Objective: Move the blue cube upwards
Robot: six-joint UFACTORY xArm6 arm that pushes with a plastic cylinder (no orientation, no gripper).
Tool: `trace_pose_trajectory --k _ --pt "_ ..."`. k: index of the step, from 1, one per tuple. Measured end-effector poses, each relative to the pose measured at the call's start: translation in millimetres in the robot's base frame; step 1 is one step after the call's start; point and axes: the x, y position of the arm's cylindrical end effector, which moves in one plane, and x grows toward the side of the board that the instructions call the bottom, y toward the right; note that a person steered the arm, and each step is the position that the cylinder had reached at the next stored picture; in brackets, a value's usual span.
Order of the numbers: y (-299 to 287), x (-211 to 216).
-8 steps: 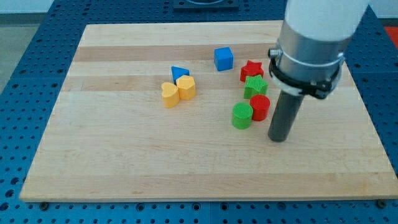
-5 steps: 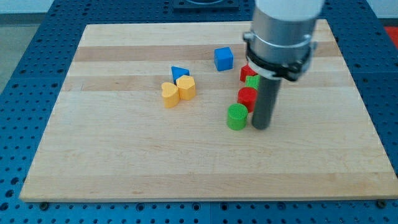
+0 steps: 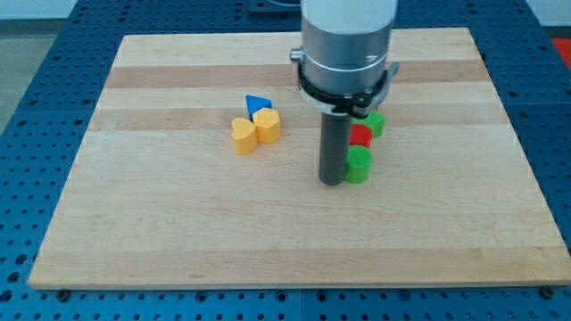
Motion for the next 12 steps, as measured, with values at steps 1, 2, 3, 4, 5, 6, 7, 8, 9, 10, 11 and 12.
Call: trace_pose_trajectory --k 1,2,3,4,5,6,7,8,9,10,11,12 --pt "-4.2 0.0" --pt "-42.1 -7.7" --pt "-34.7 -28.2" --pt "-14.4 -48.3" --pt "-4.6 -52.8" --pt "-4.6 -54.1" --pt "-4.7 -57.9" --pt "-4.6 -63.2" --pt "-3.1 -66.4" --pt "-2.9 -68.3" --pt "-4.7 -67.7" --pt "-1.0 -66.1"
